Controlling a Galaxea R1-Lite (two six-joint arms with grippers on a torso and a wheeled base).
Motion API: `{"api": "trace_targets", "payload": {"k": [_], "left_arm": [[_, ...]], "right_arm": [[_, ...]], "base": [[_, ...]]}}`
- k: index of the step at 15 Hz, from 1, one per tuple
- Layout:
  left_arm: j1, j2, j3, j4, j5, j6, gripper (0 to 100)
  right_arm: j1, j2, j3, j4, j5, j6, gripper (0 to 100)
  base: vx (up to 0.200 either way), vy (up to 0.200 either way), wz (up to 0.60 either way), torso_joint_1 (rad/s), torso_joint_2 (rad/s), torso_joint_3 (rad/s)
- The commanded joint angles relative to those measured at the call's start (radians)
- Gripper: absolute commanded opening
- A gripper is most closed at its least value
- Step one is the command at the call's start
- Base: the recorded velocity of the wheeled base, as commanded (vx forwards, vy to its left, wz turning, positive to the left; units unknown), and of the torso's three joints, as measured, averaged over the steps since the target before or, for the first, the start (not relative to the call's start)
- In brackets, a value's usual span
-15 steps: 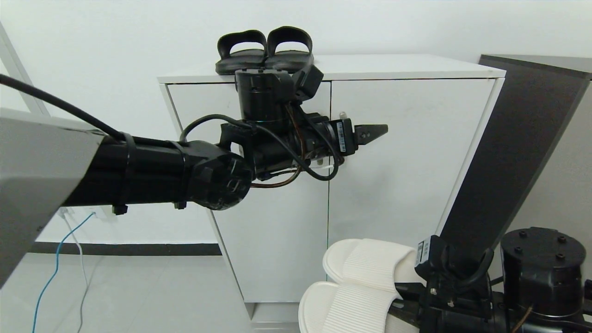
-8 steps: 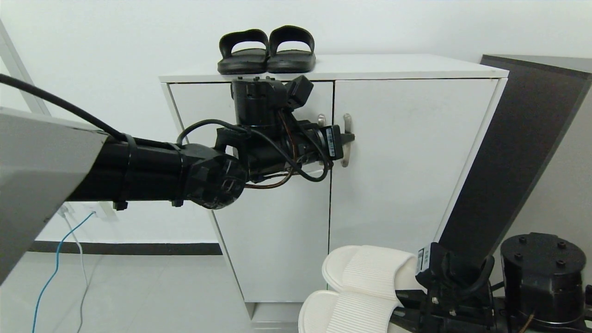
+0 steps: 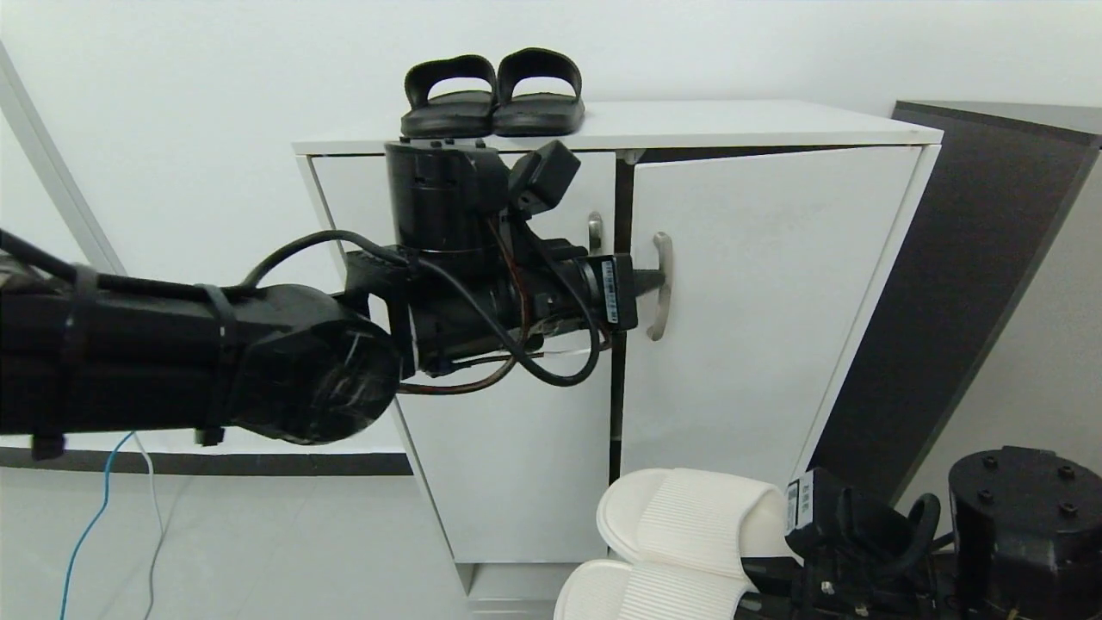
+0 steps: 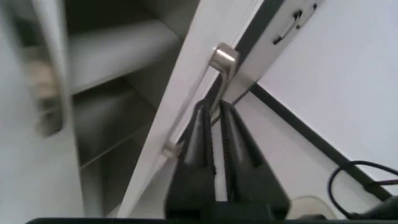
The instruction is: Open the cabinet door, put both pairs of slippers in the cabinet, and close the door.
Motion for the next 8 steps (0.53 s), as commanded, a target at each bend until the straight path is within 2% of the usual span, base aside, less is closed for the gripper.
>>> {"api": "trace_targets", "payload": {"k": [1,4,6,8], "left_arm": [[-0.013,-0.109,0.077,-0.001,0.000,0.000,0],[-0.010,-0.212,0.169,-0.003,-0.002,-0.001,0],[0.036,-0.204,0.163,-0.007,-0.008,-0.004,0],[0.051,-0.174,0.144,-0.024,-0.008,-0.030,0]], "right_arm": [[0.001,-0.003,0.001,-0.001,0.001,-0.001,0],[0.001,0.002,-0.004,-0.002,-0.002,-0.001,0],[0.001,0.002,-0.004,-0.002,-0.002,-0.001,0],[0.001,0.000,-0.004,-0.002,-0.004,-0.001,0]], "base": [[0.000,0.000,0.00,0.000,0.00,0.000],[0.000,0.000,0.00,0.000,0.00,0.000],[0.000,0.000,0.00,0.000,0.00,0.000],[0.000,0.000,0.00,0.000,0.00,0.000]]}}
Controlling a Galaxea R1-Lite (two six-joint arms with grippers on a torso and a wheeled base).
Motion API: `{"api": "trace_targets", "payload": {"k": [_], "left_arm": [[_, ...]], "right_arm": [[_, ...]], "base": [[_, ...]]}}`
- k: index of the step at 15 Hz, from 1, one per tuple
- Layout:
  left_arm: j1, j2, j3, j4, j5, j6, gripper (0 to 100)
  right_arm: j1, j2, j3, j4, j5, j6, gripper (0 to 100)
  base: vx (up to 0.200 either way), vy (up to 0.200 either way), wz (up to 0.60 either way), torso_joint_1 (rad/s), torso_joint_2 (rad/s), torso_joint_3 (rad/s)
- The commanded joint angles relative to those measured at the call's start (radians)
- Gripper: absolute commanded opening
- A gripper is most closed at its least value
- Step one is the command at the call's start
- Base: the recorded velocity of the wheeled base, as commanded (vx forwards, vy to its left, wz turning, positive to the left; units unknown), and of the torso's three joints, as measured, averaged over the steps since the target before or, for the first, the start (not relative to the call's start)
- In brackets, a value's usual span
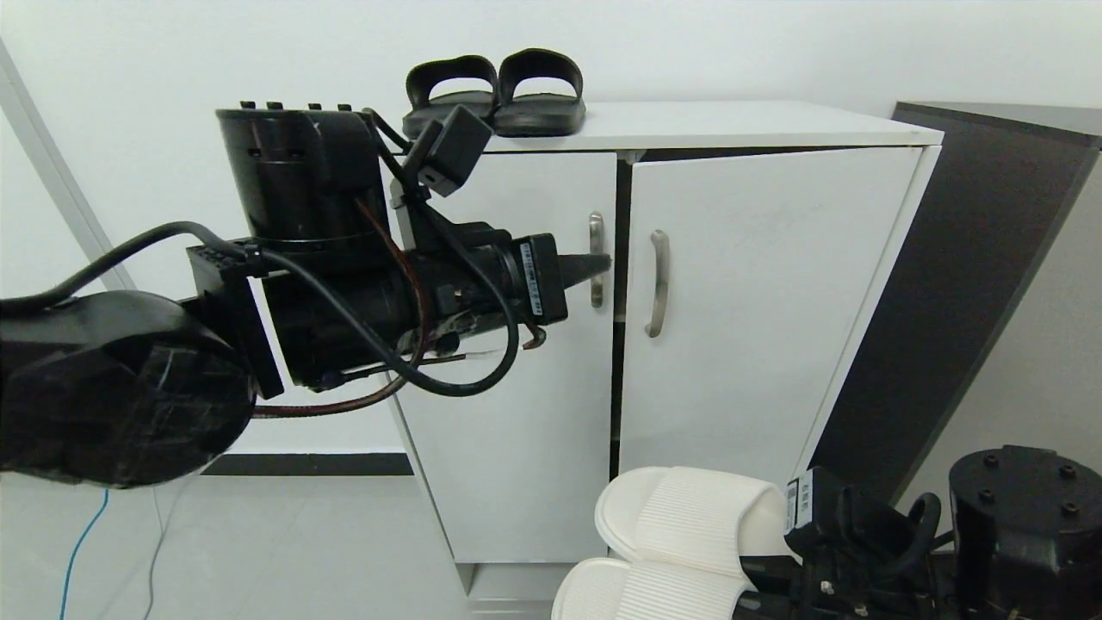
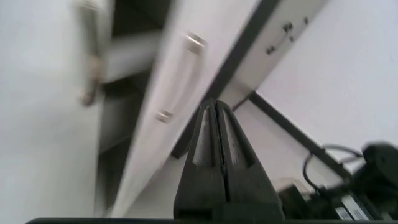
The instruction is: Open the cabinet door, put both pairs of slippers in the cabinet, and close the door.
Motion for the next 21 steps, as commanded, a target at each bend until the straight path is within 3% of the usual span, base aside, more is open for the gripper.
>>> {"api": "trace_targets", "payload": {"k": [1,4,12,15,18,21], "left_arm": [[0.022,0.047,-0.030,-0.035,0.000,-0.023,0],[0.045,0.153,-0.105,-0.096,0.006,-0.036,0],[0.057,0.308,-0.309,-0.089,0.008,-0.037,0],[0.045,0.321,-0.312,-0.089,0.008,-0.037,0],[0.027,0.309,-0.282,-0.096,0.008,-0.036,0],[-0.035,0.245,-0.183,-0.125,0.008,-0.031,0]], "right_arm": [[0.000,0.002,0.000,0.000,0.000,0.000,0],[0.000,0.000,0.001,0.000,0.000,-0.002,0],[0.037,-0.004,0.009,0.001,-0.003,-0.002,0],[0.040,-0.004,0.014,0.001,-0.003,-0.002,0],[0.040,-0.004,0.014,0.003,-0.003,-0.002,0],[0.043,-0.004,0.015,0.003,-0.003,-0.002,0]], "base": [[0.000,0.000,0.00,0.000,0.00,0.000],[0.000,0.000,0.00,0.000,0.00,0.000],[0.000,0.000,0.00,0.000,0.00,0.000],[0.000,0.000,0.00,0.000,0.00,0.000],[-0.200,0.000,0.00,0.004,0.00,0.004],[-0.200,0.000,0.00,0.004,0.00,0.002]]}}
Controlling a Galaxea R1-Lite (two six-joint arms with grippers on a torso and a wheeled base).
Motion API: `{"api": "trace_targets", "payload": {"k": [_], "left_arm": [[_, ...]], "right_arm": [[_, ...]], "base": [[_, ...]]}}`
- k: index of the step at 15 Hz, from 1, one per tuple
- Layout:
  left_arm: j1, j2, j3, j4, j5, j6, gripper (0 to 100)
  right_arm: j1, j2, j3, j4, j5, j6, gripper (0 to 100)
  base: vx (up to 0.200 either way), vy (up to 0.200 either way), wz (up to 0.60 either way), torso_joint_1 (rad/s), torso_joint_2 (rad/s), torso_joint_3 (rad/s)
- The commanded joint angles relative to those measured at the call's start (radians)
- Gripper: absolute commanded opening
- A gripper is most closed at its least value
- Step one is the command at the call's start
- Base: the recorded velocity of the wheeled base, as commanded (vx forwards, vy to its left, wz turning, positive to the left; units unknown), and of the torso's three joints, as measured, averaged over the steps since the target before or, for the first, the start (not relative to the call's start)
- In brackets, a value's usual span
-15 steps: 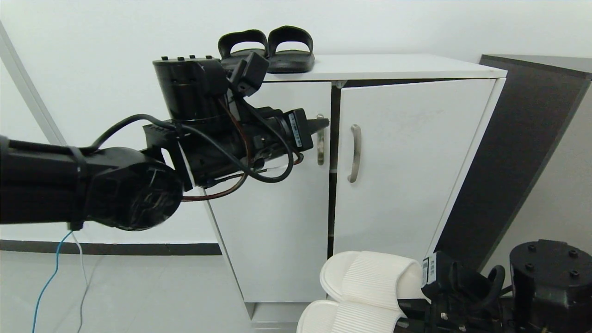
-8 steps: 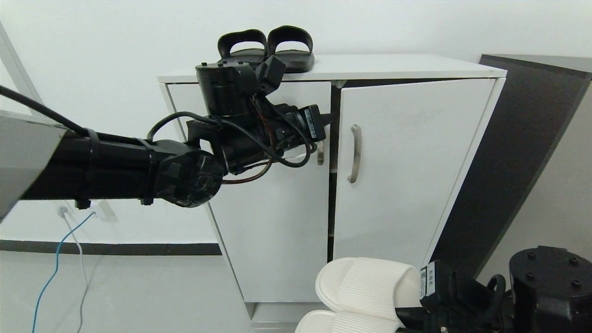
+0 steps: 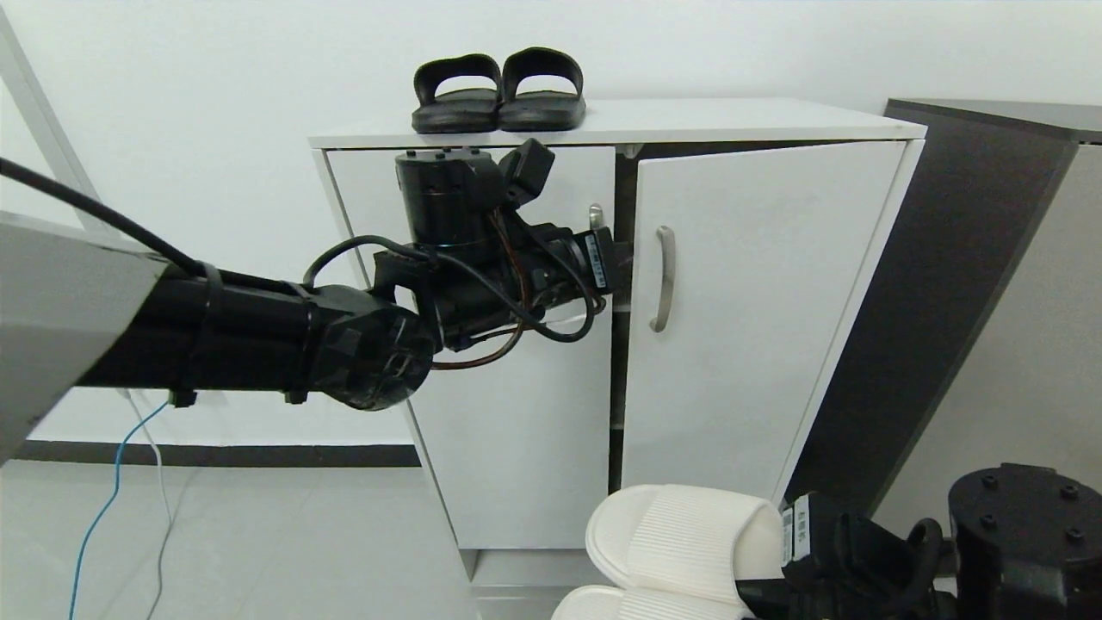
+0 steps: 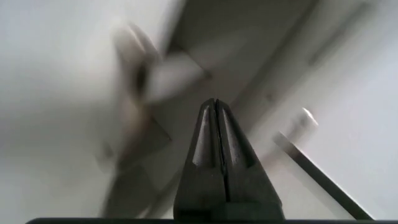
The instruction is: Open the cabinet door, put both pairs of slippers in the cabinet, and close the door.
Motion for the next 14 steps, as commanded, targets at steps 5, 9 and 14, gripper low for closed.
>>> {"api": "trace_targets", "payload": {"k": [5,9,14], "left_arm": [[-0.089,-0.073,0.097,-0.053,-0.001,0.003,0],[-0.057,-0.144,0.183,-0.065,0.009,0.003,0],[0.025,-0.533,0.574,-0.068,0.057,0.023,0]], "right_arm": [[0.006,-0.004,0.000,-0.002,0.001,0.000,0],[-0.017,-0.004,0.000,-0.003,0.001,0.003,0],[-0.067,0.023,-0.017,-0.003,0.004,0.006,0]], "base": [[-0.200,0.000,0.00,0.001,0.01,0.004],[0.000,0.000,0.00,0.000,0.00,0.000],[0.000,0.000,0.00,0.000,0.00,0.000]]}}
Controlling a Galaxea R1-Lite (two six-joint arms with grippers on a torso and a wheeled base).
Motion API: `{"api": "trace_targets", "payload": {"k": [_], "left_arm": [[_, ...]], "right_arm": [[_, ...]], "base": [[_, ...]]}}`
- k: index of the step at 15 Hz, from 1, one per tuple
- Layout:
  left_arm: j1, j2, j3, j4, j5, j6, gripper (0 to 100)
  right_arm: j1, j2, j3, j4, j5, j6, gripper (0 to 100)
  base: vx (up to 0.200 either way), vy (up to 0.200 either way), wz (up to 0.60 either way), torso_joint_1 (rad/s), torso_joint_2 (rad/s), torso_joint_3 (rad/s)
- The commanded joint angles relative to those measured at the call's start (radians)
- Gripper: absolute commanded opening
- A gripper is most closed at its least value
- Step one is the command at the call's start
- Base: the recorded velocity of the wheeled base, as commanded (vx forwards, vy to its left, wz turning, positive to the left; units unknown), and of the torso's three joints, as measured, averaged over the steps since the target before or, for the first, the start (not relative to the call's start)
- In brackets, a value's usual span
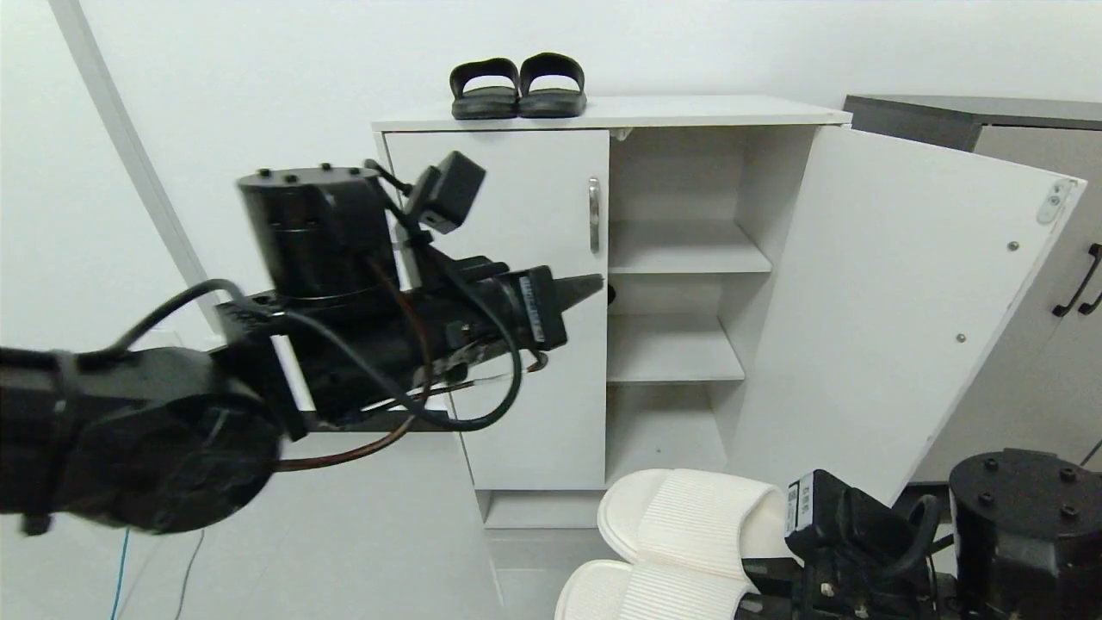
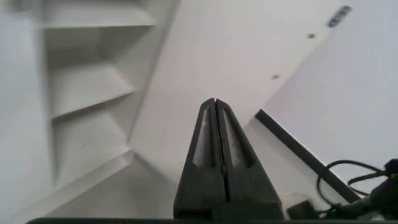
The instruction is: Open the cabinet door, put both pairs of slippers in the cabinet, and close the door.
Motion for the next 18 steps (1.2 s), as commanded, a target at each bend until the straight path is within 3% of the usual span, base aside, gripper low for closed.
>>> {"api": "trace_targets", "payload": {"k": [1,2,4,5,8,10,11,12,13,15,17,18], "left_arm": [[0.039,-0.346,0.270,0.012,0.014,0.012,0],[0.040,-0.446,0.340,0.029,0.017,0.012,0],[0.042,-0.611,0.434,0.127,0.080,0.021,0],[0.060,-0.760,0.497,0.247,0.133,0.056,0],[0.237,-1.047,0.598,0.462,0.144,0.142,0],[0.307,-1.176,0.653,0.551,0.147,0.165,0],[0.378,-1.268,0.688,0.614,0.190,0.182,0],[0.401,-1.291,0.704,0.630,0.205,0.182,0],[0.473,-1.351,0.770,0.644,0.242,0.182,0],[0.588,-1.412,0.845,0.641,0.254,0.185,0],[0.702,-1.484,0.897,0.641,0.253,0.220,0],[0.725,-1.504,0.915,0.641,0.250,0.229,0]], "right_arm": [[-0.021,0.019,-0.011,0.000,0.002,0.001,0],[-0.023,0.024,-0.011,-0.002,0.002,-0.001,0],[-0.023,0.022,-0.011,-0.002,0.002,-0.001,0],[-0.026,0.028,-0.011,-0.002,0.004,0.001,0],[-0.047,0.087,-0.011,-0.037,0.007,0.004,0],[-0.052,0.110,-0.007,-0.091,0.004,0.004,0],[-0.054,0.113,-0.002,-0.114,0.002,0.004,0],[-0.054,0.113,-0.002,-0.114,0.002,0.004,0],[-0.054,0.114,-0.002,-0.114,0.002,0.004,0],[-0.054,0.114,-0.001,-0.114,0.002,0.002,0],[-0.052,0.111,0.002,-0.114,0.001,0.001,0],[-0.052,0.111,0.002,-0.114,0.001,0.001,0]], "base": [[0.000,0.000,0.00,0.000,0.00,0.000],[0.000,0.000,0.00,0.000,0.00,0.000],[0.000,0.000,0.00,0.000,0.00,0.000],[0.000,0.000,0.00,0.000,0.00,0.000],[0.000,0.000,0.00,0.000,0.00,0.000],[0.000,0.000,0.00,0.000,0.00,0.000],[0.000,0.000,0.00,0.000,0.00,0.000],[0.000,0.000,0.00,0.000,0.00,0.000],[0.000,0.000,0.00,0.000,0.00,0.000],[0.000,0.000,0.00,0.000,0.00,0.000],[0.000,0.000,0.00,0.000,0.00,0.000],[0.000,0.000,0.00,0.000,0.00,0.000]]}}
